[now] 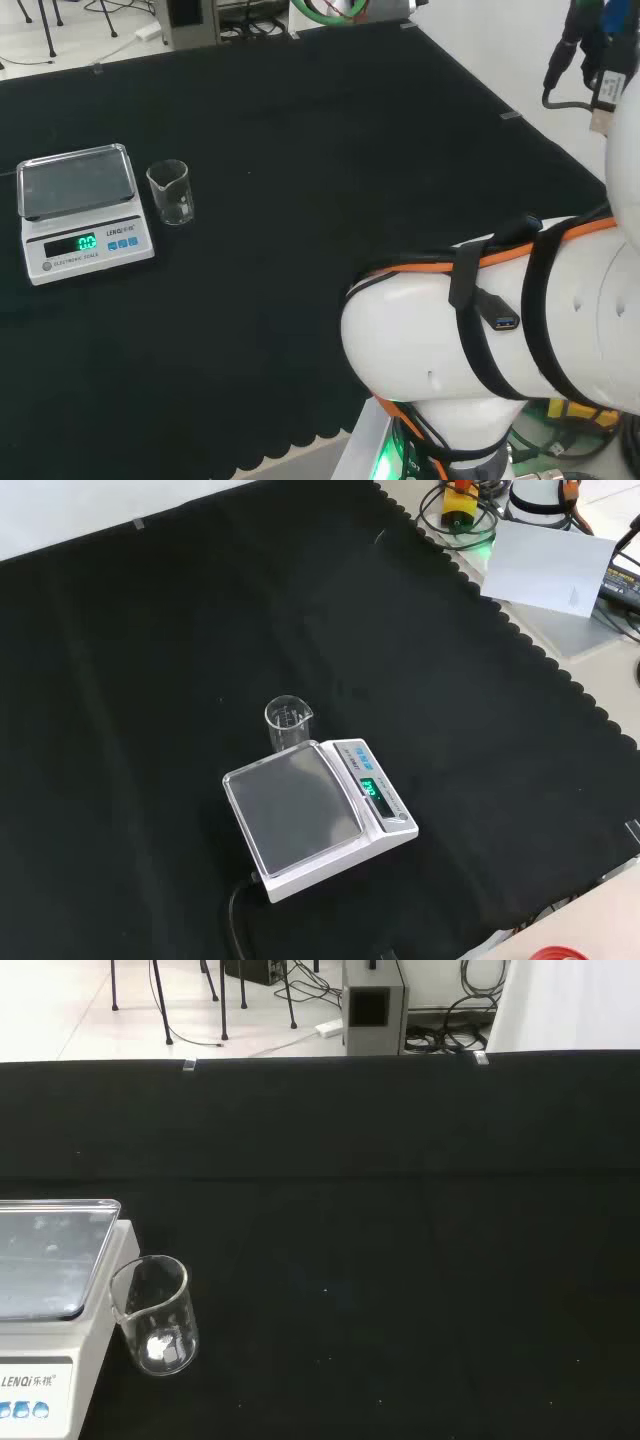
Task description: Pick up the beaker.
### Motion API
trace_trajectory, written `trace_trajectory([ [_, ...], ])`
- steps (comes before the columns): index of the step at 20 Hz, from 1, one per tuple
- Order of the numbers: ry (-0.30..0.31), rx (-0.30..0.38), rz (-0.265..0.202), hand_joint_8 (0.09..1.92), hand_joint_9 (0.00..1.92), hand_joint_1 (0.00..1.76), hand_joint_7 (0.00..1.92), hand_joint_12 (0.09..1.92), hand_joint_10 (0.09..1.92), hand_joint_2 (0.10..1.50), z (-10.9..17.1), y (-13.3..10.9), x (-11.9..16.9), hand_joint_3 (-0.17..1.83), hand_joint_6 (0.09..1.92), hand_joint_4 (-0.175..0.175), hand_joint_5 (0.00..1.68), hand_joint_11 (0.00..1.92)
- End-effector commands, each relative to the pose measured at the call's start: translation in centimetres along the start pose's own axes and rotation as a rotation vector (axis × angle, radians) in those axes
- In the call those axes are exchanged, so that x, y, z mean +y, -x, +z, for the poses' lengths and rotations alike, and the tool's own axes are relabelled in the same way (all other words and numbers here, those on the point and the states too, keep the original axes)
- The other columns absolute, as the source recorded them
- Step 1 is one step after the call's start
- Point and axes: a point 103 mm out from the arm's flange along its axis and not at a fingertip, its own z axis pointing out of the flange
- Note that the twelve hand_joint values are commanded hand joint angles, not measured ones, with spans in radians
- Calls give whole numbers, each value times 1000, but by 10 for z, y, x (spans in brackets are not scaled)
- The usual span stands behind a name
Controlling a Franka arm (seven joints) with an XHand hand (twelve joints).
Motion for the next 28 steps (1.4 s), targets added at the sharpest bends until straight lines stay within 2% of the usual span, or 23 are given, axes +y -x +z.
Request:
trace_trajectory([
  [1, 31, -14, 201, 756, 285, 535, 175, 1593, 882, 670, -90, 87, -92, 189, 87, 11, 155, 46],
  [3, 26, -13, 224, 742, 299, 532, 199, 1591, 865, 691, -98, 114, -99, 188, 87, 11, 183, 51],
  [4, 30, -20, 231, 739, 301, 531, 204, 1590, 862, 694, -98, 114, -99, 187, 87, 11, 188, 50],
  [5, 27, -19, 242, 737, 303, 531, 206, 1590, 860, 696, -98, 98, -97, 186, 87, 10, 191, 50],
  [7, 27, -14, 236, 734, 303, 531, 207, 1590, 858, 698, -96, 89, -93, 183, 87, 10, 193, 49],
  [11, 20, 2, 223, 730, 305, 531, 208, 1591, 856, 699, -74, 92, -66, 179, 87, 11, 195, 49],
  [13, -1, -8, 192, 729, 308, 532, 209, 1592, 856, 698, -55, 85, -48, 177, 87, 11, 194, 52],
  [15, -30, -45, 156, 728, 312, 534, 210, 1592, 856, 697, -32, 47, -26, 174, 87, 13, 193, 56],
  [18, -70, -9, 85, 727, 315, 537, 212, 1592, 855, 697, 13, -1, 13, 171, 87, 15, 189, 59],
  [22, -118, -5, 20, 729, 318, 541, 221, 1591, 854, 696, 64, -11, 48, 168, 87, 17, 186, 59],
  [28, -160, 15, -15, 729, 324, 546, 231, 1590, 851, 698, 104, -15, 71, 163, 87, 17, 187, 60],
])
